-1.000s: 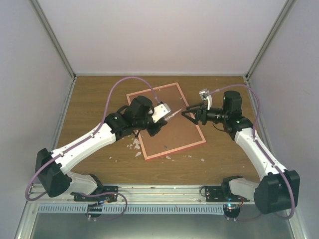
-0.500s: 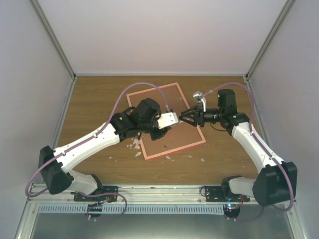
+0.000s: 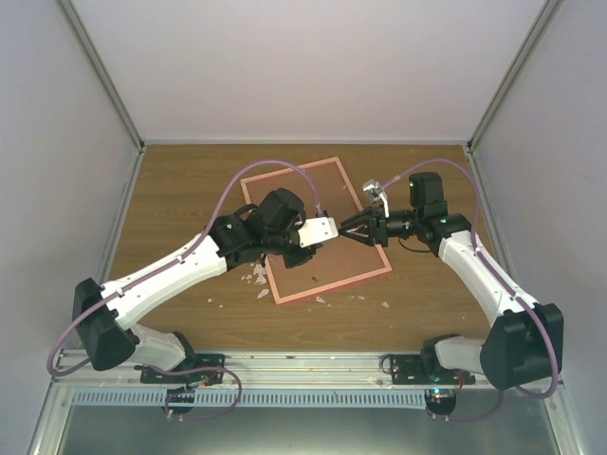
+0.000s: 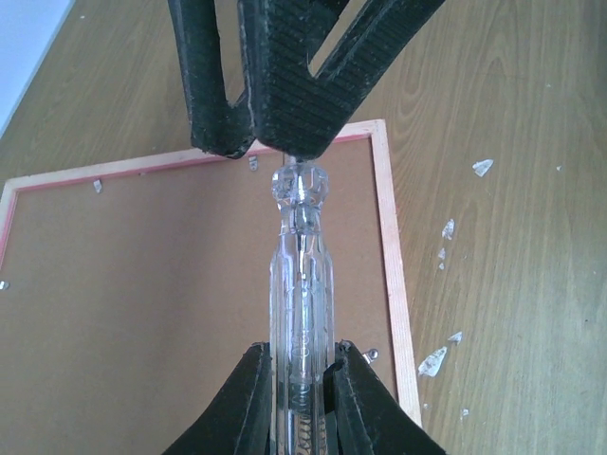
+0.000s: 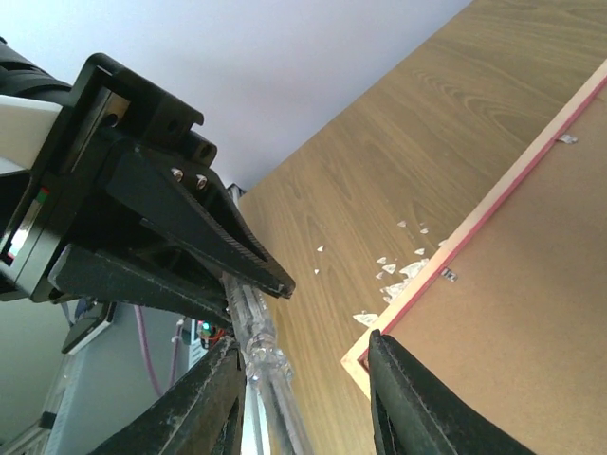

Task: Take the photo out of the frame

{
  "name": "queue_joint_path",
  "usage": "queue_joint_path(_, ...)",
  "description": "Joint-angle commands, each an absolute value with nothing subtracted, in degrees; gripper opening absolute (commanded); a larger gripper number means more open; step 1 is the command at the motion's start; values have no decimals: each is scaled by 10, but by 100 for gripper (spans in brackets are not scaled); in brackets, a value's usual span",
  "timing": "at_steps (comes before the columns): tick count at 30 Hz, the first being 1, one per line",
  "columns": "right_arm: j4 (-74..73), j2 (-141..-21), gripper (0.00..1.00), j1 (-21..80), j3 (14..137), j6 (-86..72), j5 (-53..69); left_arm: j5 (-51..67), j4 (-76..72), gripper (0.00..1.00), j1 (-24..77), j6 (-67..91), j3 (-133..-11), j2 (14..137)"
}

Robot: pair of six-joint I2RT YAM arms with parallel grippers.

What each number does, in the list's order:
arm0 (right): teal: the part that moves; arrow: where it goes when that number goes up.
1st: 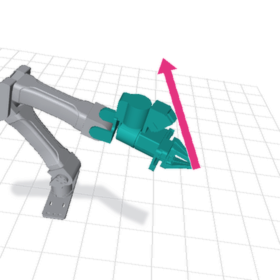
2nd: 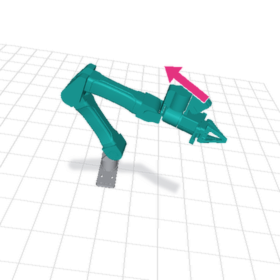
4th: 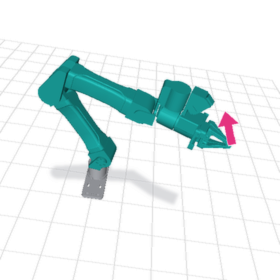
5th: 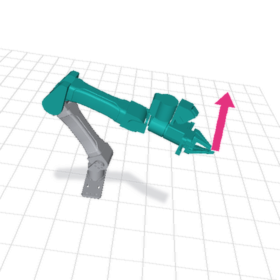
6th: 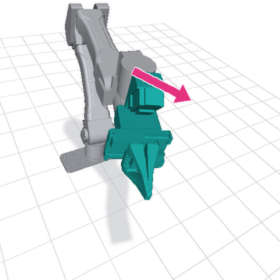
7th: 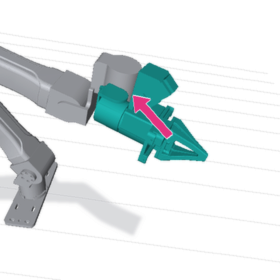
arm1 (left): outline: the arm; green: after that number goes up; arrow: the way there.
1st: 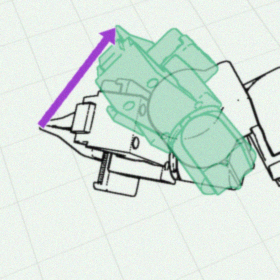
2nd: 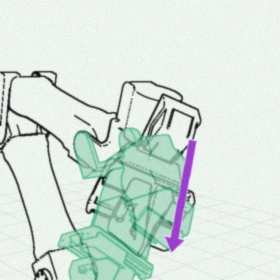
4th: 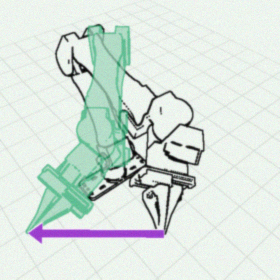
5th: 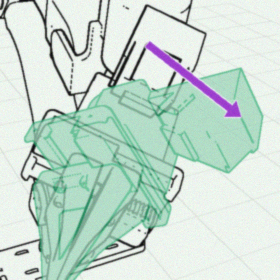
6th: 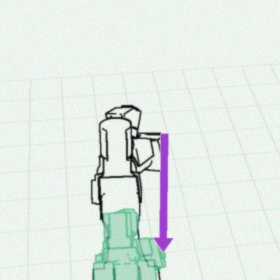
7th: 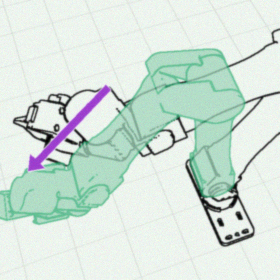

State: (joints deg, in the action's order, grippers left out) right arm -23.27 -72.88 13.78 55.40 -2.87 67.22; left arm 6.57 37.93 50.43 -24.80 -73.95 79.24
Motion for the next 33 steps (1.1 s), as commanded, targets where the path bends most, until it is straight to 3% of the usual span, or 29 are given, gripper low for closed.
queue_joint_path(1, -245, -719, 37, 142, 555, -12, 702, 63, 355, 0, 507, -259, -726, 766)
queue_joint_path(10, -241, -724, 21, 142, 550, -16, 711, 75, 348, 0, 507, -258, -722, 759)
queue_joint_path(15, -212, -722, 1, 140, 538, -39, 741, 85, 327, 0, 507, -248, -714, 755)
queue_joint_path(19, -174, -722, 1, 130, 522, -77, 769, 94, 278, 18, 505, -236, -696, 737)
queue_joint_path(25, -117, -709, 1, 117, 509, -131, 785, 148, 144, 52, 487, -198, -629, 672)
queue_joint_path(33, 6, -689, 1, 116, 460, -251, 794, 299, 8, 59, 433, -128, -556, 647)
